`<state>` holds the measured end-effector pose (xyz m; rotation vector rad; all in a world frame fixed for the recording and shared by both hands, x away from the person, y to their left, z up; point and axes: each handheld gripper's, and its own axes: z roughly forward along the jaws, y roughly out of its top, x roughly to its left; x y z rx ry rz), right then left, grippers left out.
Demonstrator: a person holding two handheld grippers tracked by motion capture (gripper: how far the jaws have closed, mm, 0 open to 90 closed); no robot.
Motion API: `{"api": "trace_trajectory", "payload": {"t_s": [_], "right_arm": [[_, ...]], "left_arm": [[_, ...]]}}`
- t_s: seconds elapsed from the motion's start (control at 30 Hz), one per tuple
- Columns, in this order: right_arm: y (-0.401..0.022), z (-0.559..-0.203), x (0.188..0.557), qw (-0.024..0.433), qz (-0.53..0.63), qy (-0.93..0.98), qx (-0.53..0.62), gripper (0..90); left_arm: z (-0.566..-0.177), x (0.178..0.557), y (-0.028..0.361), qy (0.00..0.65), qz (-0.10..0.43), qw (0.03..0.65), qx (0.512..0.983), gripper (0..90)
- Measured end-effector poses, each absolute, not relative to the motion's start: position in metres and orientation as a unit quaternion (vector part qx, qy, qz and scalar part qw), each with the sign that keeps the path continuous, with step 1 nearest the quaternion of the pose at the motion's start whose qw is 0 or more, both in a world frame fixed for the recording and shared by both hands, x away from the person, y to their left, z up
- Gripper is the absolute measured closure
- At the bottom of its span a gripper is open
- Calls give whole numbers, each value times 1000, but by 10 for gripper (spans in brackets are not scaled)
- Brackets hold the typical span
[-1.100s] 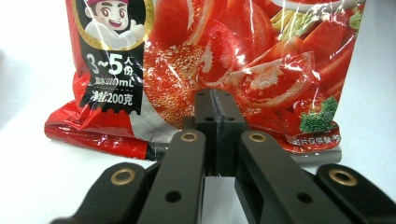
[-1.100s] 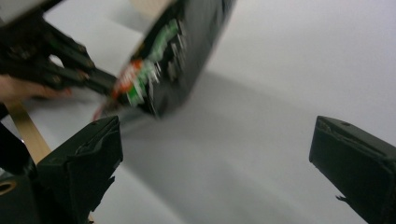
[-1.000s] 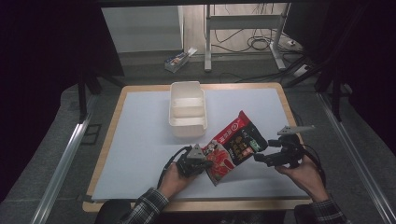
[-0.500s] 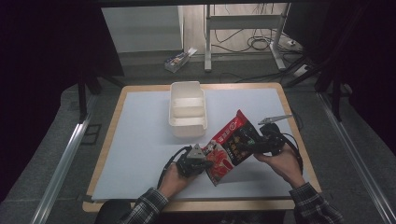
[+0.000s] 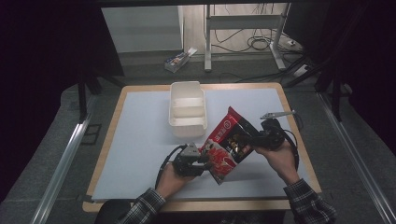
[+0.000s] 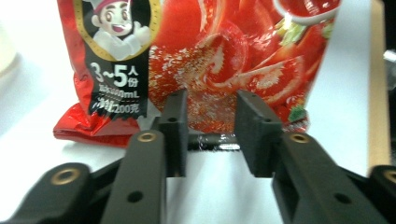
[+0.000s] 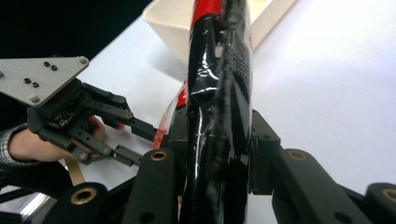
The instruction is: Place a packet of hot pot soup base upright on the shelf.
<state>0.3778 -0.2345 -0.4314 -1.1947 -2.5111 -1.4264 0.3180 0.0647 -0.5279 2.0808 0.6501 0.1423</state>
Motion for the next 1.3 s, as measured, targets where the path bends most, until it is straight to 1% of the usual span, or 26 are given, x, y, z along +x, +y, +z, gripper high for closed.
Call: {"api": "trace_trajectory", "payload": {"t_s": [0.13, 0.2, 0.43, 0.47, 0.53, 0.6, 0.63, 0.73, 0.83, 0.87, 1.07, 1.3], "right_arm": [[-236, -420, 377, -6, -464, -804, -373, 685], [-236, -414, 377, -13, -461, -807, -369, 684], [-235, -394, 382, -39, -461, -812, -357, 678], [-235, -389, 383, -46, -460, -813, -355, 677], [-234, -387, 384, -48, -459, -813, -354, 677], [-235, -381, 388, -55, -461, -812, -354, 677], [-235, -381, 388, -55, -461, -812, -354, 677], [-233, -376, 393, -55, -460, -813, -352, 676], [-229, -372, 398, -58, -451, -820, -347, 675], [-226, -371, 402, -60, -448, -823, -345, 675], [-219, -366, 412, -69, -449, -823, -341, 674], [-215, -356, 422, -82, -453, -821, -339, 674]], "left_arm": [[-522, 315, 71, 264, 57, 480, 835, 555], [-520, 314, 74, 266, 60, 485, 831, 496], [-521, 312, 77, 278, 77, 472, 833, 339], [-521, 311, 76, 281, 87, 464, 836, 289], [-521, 310, 76, 281, 92, 458, 838, 275], [-521, 309, 75, 282, 100, 451, 841, 231], [-521, 308, 75, 283, 102, 449, 842, 231], [-519, 306, 76, 289, 105, 445, 841, 191], [-518, 302, 79, 294, 107, 443, 840, 146], [-517, 300, 81, 297, 111, 442, 839, 116], [-514, 292, 86, 303, 115, 450, 832, 85], [-511, 278, 88, 293, 137, 459, 828, 62]]}}
